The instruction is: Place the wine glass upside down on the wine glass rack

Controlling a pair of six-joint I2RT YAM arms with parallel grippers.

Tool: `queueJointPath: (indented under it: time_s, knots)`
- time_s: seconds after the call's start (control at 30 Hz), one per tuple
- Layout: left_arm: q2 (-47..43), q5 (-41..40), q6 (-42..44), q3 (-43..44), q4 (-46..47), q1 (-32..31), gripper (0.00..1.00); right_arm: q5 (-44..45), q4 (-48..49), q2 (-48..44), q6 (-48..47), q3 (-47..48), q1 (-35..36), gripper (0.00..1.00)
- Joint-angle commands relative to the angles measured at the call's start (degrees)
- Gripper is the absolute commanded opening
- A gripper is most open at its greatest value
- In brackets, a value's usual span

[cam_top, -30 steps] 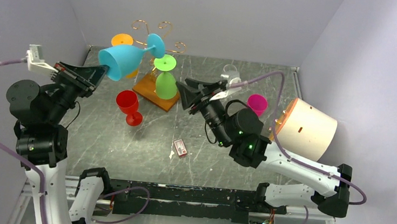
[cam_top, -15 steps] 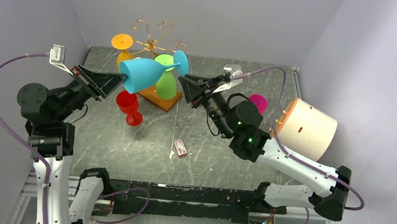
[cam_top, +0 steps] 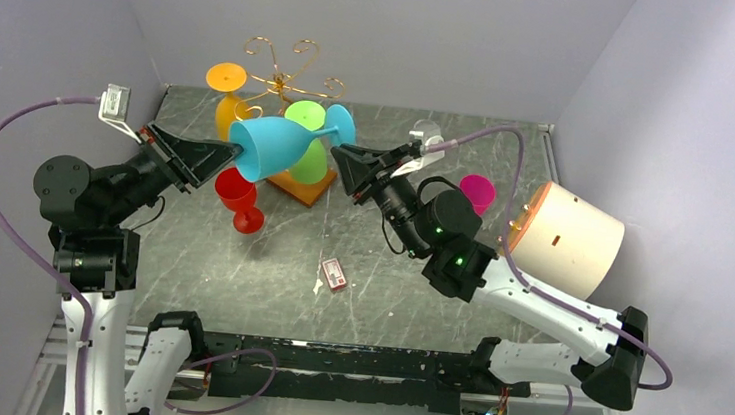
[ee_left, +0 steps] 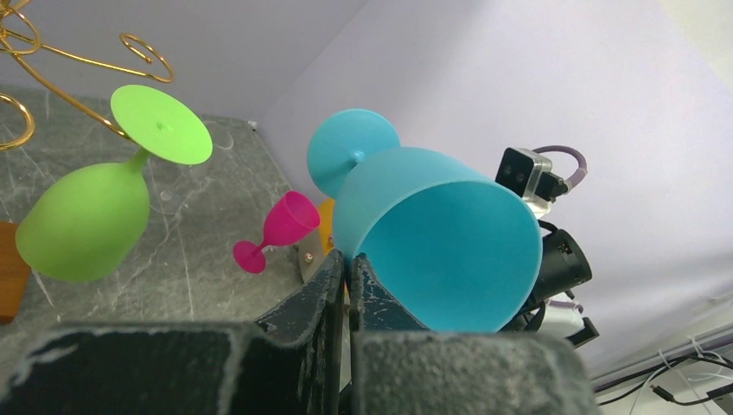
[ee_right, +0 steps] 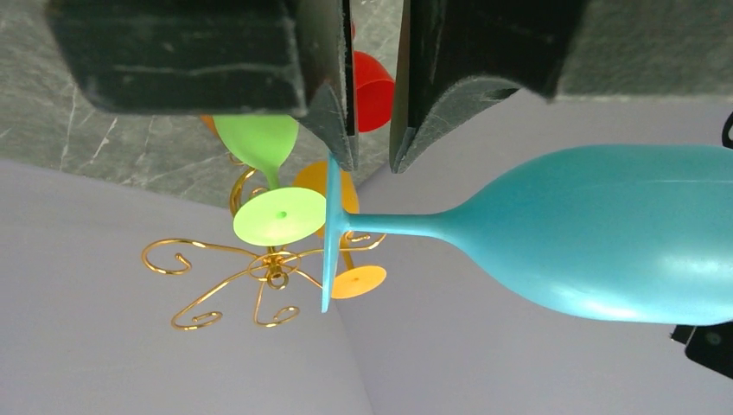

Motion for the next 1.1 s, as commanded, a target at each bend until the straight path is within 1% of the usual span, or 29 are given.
queueJointPath:
  time_s: [0.0,0.13,0.2,0.3,0.33,0.4,0.5,0.63,0.73,0.77,0.83,0.9,1.07]
  knots:
    - [-0.57,1.94,0.05,0.20,0.76,-0.67,0.07,1.20,1.50,-2.22,-2.56,-1.78,-0.67,0.20]
    - [-0.49,2.42,-0.45,-0.31,1.27,-0.82,0.07,-0.84,2.54,-3.09,-4.31,-2.12,-0.76,0.09]
    - [-0.31,2.85,-0.74,-0.53,1.44,-0.84,0.07,-1.87,3.11,-3.48,-5.04,-3.59,-0.71,0.01]
    - [-0.27,3.20,-0.84,-0.66,1.40,-0.85,0.07,-1.14,3.27,-4.19,-4.88,-4.50,-0.78,0.00]
    - [-0.26,3.12,-0.68,-0.59,1.18,-0.85,0.07,-0.36,3.22,-4.55,-4.64,-4.70,-0.73,0.03]
    - [-0.27,3.11,-0.53,-0.34,1.01,-0.85,0.07,1.22,3.08,-5.36,-4.38,-5.21,-0.80,0.18]
    - [-0.22,3.79,-1.07,-0.50,1.71,-0.93,0.07,1.90,3.34,-6.22,-5.73,-5.88,-0.82,0.32]
    - [-0.18,4.73,-2.39,-1.40,3.58,-1.11,0.07,0.43,3.33,-6.91,-6.31,-5.93,-0.82,0.41]
    - [-0.08,4.65,-2.41,-1.62,3.74,-1.16,0.07,-0.44,3.38,-6.86,-6.24,-5.74,-0.79,0.43]
    - [-0.09,4.68,-2.31,-1.71,3.78,-1.20,0.07,-0.53,3.55,-6.83,-6.23,-5.74,-0.78,0.43]
    - [0.05,4.84,-2.38,-1.91,4.07,-1.20,0.07,-0.61,3.78,-6.51,-6.40,-5.59,-0.78,0.38]
    - [0.10,4.95,-2.62,-2.17,4.43,-1.20,0.07,-1.19,4.05,-6.00,-6.55,-5.35,-0.79,0.29]
    - [0.47,5.11,-2.88,-2.94,5.03,-1.29,0.07,-2.96,5.46,-4.56,-7.28,-4.83,-0.76,0.13]
